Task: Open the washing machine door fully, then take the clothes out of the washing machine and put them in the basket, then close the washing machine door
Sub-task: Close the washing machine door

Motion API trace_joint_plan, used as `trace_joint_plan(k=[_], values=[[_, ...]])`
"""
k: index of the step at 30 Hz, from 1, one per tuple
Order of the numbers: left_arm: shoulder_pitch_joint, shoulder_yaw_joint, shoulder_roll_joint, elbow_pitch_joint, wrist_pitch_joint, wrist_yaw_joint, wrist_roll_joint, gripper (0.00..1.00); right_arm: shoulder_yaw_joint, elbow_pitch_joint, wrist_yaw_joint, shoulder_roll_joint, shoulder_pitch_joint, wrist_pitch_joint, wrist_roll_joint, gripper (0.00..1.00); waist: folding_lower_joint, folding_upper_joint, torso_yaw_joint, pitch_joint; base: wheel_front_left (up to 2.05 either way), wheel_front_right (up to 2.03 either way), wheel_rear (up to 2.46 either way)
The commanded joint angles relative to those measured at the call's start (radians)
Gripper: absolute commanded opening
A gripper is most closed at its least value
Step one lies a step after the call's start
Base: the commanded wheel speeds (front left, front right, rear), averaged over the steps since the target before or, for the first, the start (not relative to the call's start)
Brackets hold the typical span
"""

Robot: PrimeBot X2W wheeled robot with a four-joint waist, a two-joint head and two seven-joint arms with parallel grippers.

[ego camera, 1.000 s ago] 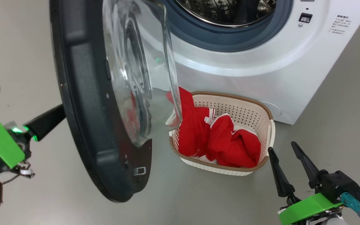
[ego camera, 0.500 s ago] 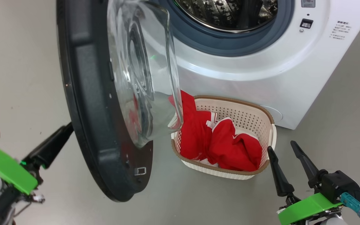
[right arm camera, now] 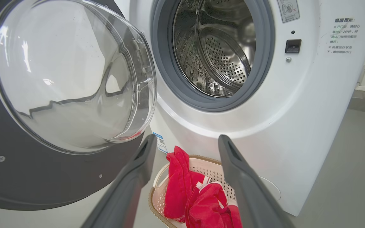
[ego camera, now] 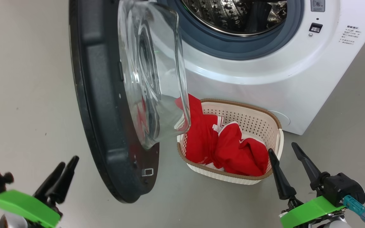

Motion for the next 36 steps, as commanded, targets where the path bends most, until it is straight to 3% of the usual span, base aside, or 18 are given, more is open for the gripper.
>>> trace_joint_plan(k=[1, 7, 12, 14, 17, 22, 27, 31, 36], values=[[-0.012, 0.021, 0.053, -0.006, -0.037, -0.007, 0.037, 1.0, 0.028, -0.025, 0.007, -0.009, -0.023, -0.006, 0.002, 1.0, 0.0, 0.0, 0.0, -0.001, 0.0, 0.0, 0.0], [-0.002, -0.086, 0.054, 0.088, -0.226, -0.007, 0.124, 1.0, 0.032, -0.025, 0.007, -0.017, -0.028, -0.006, 0.004, 1.0, 0.0, 0.0, -0.004, -0.004, 0.0, 0.0, 0.0], [-0.017, -0.094, 0.027, 0.163, -0.283, -0.007, 0.185, 1.0, 0.026, -0.026, 0.007, -0.021, -0.029, -0.006, 0.003, 1.0, 0.0, 0.0, -0.005, -0.004, 0.0, 0.0, 0.0], [-0.023, -0.068, 0.019, 0.172, -0.285, -0.007, 0.22, 1.0, 0.025, -0.026, 0.007, -0.022, -0.028, -0.006, 0.003, 1.0, 0.0, 0.0, -0.004, -0.004, 0.0, 0.0, 0.0], [-0.017, 0.047, -0.032, 0.169, -0.286, -0.007, 0.364, 1.0, 0.021, -0.027, 0.007, -0.022, -0.028, -0.006, 0.003, 1.0, 0.0, 0.0, -0.005, -0.006, 0.0, 0.0, 0.0], [0.049, 0.251, -0.168, 0.092, -0.286, -0.007, 0.636, 1.0, 0.018, -0.029, 0.007, -0.021, -0.027, -0.006, 0.002, 1.0, 0.0, 0.0, -0.009, -0.01, 0.0, 0.0, 0.0], [0.099, 0.363, -0.263, -0.009, -0.286, -0.007, 0.838, 1.0, 0.015, -0.032, 0.007, -0.021, -0.027, -0.006, 0.004, 1.0, 0.0, 0.0, -0.009, -0.014, 0.0, 0.0, 0.0], [0.129, 0.417, -0.327, -0.097, -0.286, -0.007, 0.941, 1.0, 0.011, -0.039, 0.007, -0.018, -0.024, -0.006, 0.003, 1.0, 0.0, 0.0, -0.007, -0.018, 0.0, 0.0, 0.0], [0.158, 0.439, -0.373, -0.132, -0.286, -0.007, 0.983, 1.0, 0.004, -0.042, 0.007, -0.015, -0.015, -0.006, 0.005, 1.0, 0.0, 0.0, -0.007, -0.025, 0.0, 0.0, 0.0]])
